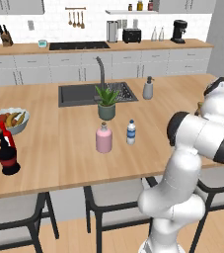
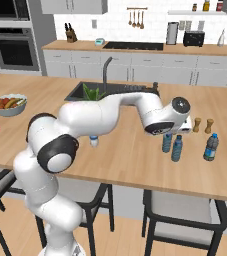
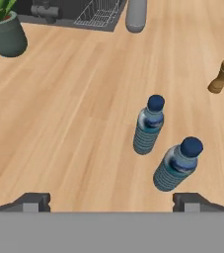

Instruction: Move the plastic bottles in the middle to the plastics group, and the glass bottles in the middle to the glass group.

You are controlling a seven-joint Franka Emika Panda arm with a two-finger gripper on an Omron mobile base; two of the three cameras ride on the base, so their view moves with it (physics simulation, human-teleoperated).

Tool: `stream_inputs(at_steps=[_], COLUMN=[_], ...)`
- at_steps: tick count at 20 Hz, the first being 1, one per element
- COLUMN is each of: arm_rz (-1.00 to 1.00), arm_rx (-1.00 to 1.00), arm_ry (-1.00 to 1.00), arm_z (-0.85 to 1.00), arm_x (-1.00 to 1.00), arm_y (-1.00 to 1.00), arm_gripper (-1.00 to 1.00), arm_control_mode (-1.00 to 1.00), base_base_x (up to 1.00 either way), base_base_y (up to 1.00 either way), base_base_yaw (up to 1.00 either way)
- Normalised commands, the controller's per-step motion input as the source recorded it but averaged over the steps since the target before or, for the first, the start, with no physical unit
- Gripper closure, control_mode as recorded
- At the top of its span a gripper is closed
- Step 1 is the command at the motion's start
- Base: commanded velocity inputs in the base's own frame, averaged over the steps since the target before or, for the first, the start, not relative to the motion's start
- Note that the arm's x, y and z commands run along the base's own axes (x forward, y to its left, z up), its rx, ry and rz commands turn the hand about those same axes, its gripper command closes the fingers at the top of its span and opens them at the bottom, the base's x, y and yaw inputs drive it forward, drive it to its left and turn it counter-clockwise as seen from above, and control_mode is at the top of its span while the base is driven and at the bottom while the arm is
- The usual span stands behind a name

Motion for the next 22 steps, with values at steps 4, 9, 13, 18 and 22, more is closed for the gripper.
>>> stream_inputs(at_steps=[4,9,13,18,22], arm_rz=[0.05,0.12,0.22,0.26,0.32], arm_rx=[-0.02,-0.03,-0.01,-0.09,-0.13], arm_ry=[-0.03,0.05,0.10,0.25,0.29], arm_z=[0.08,0.15,0.33,0.43,0.13], arm_x=[-0.27,0.00,0.00,0.12,0.13], arm_y=[0.98,1.00,0.91,0.96,0.87], arm_gripper=[-1.00,-1.00,-1.00,-1.00,-1.00], arm_control_mode=[-1.00,-1.00,-1.00,-1.00,-1.00], base_base_x=[0.00,0.00,0.00,0.00,0.00], base_base_y=[0.00,0.00,0.00,0.00,0.00], base_base_yaw=[0.00,0.00,0.00,0.00,0.00])
